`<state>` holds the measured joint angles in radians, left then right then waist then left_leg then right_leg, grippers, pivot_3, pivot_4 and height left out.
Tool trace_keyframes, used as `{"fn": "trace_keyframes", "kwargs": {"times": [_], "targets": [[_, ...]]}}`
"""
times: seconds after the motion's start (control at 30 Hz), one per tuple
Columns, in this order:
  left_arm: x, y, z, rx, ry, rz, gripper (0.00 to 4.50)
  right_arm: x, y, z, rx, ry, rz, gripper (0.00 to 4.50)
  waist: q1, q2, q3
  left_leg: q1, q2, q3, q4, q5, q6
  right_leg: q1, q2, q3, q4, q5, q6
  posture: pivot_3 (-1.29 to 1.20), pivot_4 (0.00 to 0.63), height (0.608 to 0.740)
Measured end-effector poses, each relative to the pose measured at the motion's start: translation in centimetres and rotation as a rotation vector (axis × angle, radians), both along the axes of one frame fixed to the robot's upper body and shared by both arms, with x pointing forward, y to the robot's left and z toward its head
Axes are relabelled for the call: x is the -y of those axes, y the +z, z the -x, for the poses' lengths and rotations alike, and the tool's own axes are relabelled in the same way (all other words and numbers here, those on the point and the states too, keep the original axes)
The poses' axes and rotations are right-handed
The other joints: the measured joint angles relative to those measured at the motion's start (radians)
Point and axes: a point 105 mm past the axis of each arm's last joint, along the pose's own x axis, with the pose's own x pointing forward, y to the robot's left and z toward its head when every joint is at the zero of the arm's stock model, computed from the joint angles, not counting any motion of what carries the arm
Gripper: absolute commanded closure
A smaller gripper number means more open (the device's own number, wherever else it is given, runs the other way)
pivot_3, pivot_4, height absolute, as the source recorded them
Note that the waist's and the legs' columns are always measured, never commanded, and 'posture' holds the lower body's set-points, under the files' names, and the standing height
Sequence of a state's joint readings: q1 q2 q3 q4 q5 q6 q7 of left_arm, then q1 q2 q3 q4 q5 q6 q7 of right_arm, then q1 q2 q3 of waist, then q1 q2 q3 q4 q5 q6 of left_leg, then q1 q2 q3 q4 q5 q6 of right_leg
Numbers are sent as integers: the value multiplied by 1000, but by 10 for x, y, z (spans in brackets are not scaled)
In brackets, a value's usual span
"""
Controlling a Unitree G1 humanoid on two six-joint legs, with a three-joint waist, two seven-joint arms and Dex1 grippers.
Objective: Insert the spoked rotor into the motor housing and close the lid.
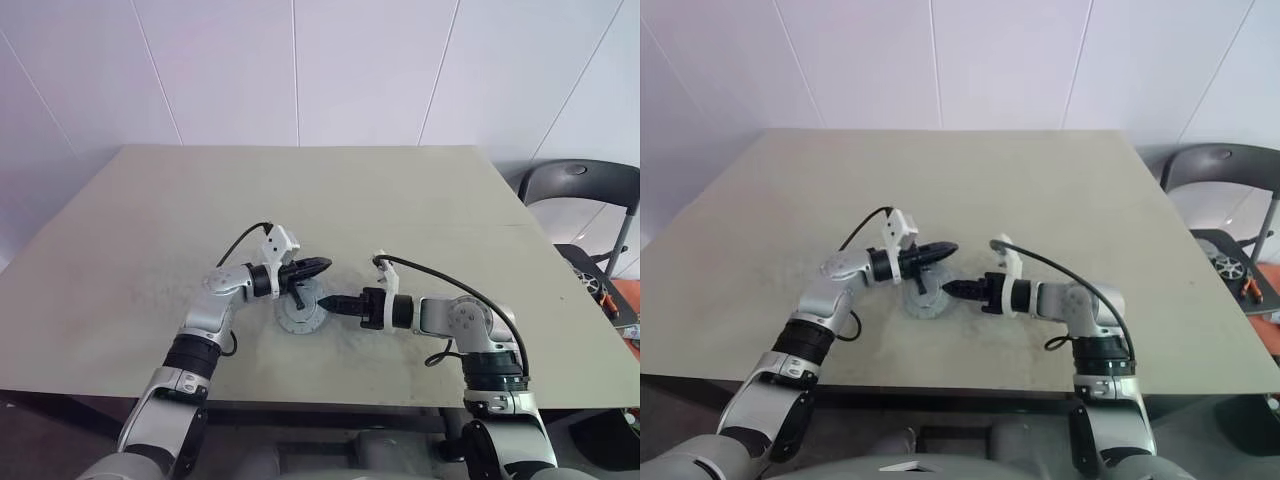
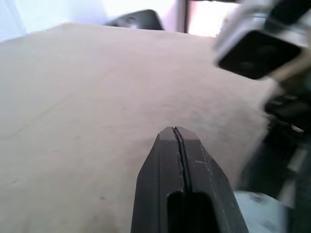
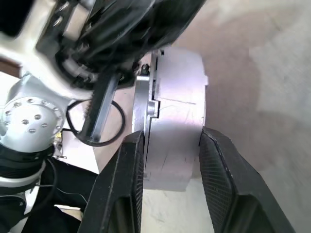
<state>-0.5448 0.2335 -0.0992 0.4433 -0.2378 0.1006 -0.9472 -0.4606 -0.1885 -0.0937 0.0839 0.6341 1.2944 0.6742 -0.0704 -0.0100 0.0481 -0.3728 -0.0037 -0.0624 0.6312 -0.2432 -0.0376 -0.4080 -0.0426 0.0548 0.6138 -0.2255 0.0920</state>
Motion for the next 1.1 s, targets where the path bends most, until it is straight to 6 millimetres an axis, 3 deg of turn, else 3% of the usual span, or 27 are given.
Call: {"fn": "trace_keyframes", "kwargs": {"times": [0.13, 0.37, 0.63, 0.73, 0.87, 1.1], "targets": [[-10, 19, -12, -28, 86, 140, 4500, -2, 3, -3, 13, -12, -12, 3187, 0, 0, 0, -1, 0, 0, -1, 0, 0, -1, 0, 0, 0, 1, 3, 0, 0, 740], [-22, 37, -11, -104, 124, 314, 4500, -3, 0, -14, -60, -105, -94, 3187, 1, 0, 1, -1, 0, 0, 0, 0, 0, 0, 0, 0, 0, 0, 1, 0, 0, 740], [-59, 53, -18, -178, 268, 574, 4500, 18, 17, -60, -125, -389, -283, 3187, 2, 0, 2, -2, 0, 0, -1, 0, 0, -1, 0, 0, -1, 2, 4, 0, 0, 740], [-73, 56, -22, -221, 335, 700, 3916, 24, 19, -69, -144, -463, -321, 3191, 1, 0, 2, -2, 0, 0, -1, 0, 0, -1, 0, 0, -1, 2, 4, 0, 0, 740], [-86, 57, -24, -264, 390, 812, 2600, 26, 24, -71, -166, -494, -408, 3191, 0, 0, 2, -2, 0, 0, -1, 0, 0, -1, 0, 0, -1, 2, 4, 0, 0, 740], [-75, 51, -18, -364, 326, 910, 259, 9, 48, -63, -144, -399, -536, 3191, 0, 0, 2, -2, 0, 0, -1, 0, 0, -1, 0, 0, -1, 0, 1, 0, 0, 740]]}}
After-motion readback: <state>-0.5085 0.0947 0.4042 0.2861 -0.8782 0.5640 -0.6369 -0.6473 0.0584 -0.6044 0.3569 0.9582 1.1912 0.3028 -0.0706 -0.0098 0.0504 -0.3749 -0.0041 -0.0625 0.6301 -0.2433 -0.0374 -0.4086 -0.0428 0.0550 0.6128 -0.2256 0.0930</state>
